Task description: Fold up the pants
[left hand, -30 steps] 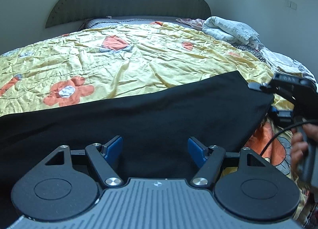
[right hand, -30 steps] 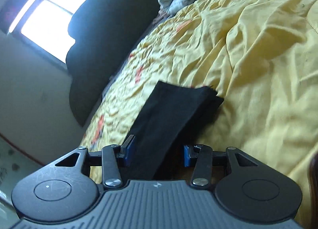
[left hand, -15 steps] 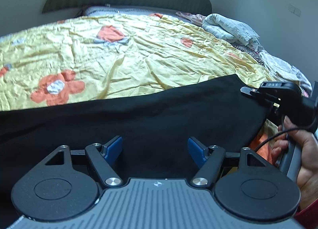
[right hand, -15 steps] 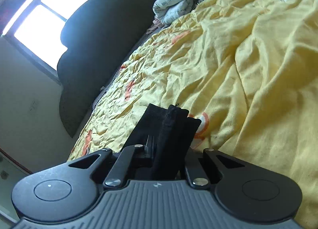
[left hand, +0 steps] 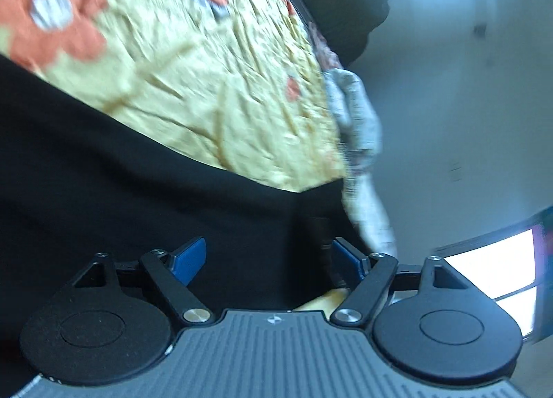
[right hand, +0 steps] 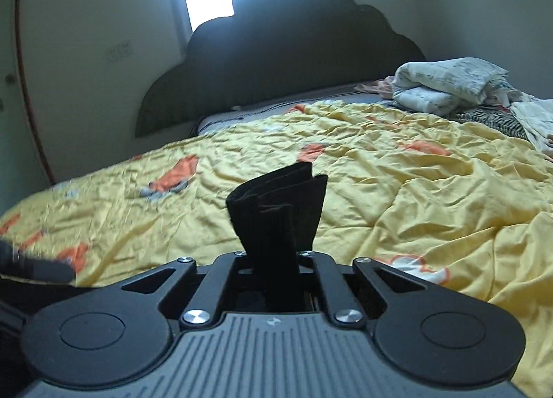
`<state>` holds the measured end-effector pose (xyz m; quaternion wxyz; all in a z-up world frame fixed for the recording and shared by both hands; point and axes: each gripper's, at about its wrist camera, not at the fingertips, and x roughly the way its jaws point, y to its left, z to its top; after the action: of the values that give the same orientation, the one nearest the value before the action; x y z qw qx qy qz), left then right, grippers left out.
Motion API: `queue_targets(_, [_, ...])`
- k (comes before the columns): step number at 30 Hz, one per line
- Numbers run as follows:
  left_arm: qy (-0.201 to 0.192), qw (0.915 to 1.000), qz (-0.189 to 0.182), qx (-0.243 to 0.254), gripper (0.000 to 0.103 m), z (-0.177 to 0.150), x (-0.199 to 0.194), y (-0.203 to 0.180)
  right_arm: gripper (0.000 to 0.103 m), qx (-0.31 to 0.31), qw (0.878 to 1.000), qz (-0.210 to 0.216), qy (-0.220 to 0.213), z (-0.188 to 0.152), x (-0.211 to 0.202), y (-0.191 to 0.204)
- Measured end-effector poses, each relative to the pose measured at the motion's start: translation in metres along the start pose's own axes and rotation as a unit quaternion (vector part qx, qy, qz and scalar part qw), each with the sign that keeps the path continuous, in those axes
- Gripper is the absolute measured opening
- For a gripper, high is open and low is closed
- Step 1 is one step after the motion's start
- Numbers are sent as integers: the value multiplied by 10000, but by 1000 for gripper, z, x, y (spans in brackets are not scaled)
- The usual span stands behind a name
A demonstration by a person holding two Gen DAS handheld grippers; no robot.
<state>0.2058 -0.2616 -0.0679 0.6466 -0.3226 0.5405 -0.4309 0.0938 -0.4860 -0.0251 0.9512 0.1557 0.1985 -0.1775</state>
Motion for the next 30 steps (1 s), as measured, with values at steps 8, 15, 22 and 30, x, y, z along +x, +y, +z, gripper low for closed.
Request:
queue_targets(8, [266, 9965, -477, -639, 85, 15, 46, -2, 6, -882, 9958, 200, 122, -11, -12, 38])
queue_targets(15, [208, 9963, -355, -755, 54, 18, 53, 12, 6, -1783, 9829, 432, 159, -27, -29, 77])
queue_targets(22, [-30, 9996, 213, -190, 6, 14, 29, 19, 6, -2701, 9623, 290, 144, -46, -35, 111])
queue_targets(30, [-436, 9950, 659, 615, 4, 2, -2, 11, 7, -2885, 9564, 389, 249, -57, -34, 127])
